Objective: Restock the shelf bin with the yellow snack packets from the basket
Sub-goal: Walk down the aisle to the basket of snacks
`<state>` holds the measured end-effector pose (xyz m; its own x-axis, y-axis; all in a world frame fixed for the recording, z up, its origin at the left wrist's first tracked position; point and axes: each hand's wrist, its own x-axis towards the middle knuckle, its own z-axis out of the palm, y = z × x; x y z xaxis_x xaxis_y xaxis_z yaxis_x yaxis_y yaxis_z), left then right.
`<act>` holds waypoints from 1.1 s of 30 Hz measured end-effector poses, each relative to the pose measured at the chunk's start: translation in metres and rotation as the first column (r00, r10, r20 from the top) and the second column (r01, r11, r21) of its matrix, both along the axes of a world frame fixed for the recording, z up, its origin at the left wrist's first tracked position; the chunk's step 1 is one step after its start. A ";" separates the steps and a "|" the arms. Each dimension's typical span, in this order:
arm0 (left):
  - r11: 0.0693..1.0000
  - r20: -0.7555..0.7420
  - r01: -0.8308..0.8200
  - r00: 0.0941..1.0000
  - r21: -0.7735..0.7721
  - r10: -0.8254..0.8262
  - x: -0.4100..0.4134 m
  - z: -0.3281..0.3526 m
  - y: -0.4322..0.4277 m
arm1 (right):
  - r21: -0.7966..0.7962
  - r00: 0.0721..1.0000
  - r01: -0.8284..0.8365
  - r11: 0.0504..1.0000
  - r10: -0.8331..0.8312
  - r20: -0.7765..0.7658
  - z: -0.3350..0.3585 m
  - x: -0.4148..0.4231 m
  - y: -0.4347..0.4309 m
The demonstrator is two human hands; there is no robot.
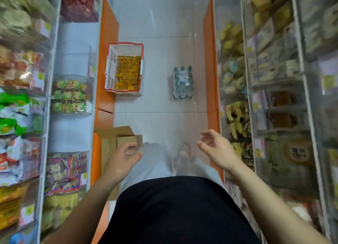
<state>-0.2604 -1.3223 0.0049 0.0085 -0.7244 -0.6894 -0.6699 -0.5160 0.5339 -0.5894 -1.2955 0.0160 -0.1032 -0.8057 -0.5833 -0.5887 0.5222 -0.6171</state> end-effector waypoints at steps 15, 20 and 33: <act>0.998 -0.072 0.042 0.996 -0.045 -0.045 -0.034 -0.018 -0.332 | 0.129 0.998 -0.033 0.991 0.040 -0.056 0.000 -0.012 -0.280; 0.976 -0.072 0.162 0.982 -0.145 -0.174 -0.105 -0.018 -0.432 | 0.144 0.996 0.085 0.986 -0.078 -0.053 0.000 -0.052 -0.339; 0.989 -0.047 -0.144 0.989 -0.027 0.142 -0.184 -0.015 -0.532 | 0.096 0.965 -0.261 0.961 0.263 -0.015 -0.015 -0.132 -0.591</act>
<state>-0.4439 -1.8539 -0.0103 0.0831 -0.7388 -0.6688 -0.5653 -0.5876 0.5789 -0.7212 -1.8866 0.0012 0.0872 -0.7491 -0.6567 -0.7286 0.4016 -0.5548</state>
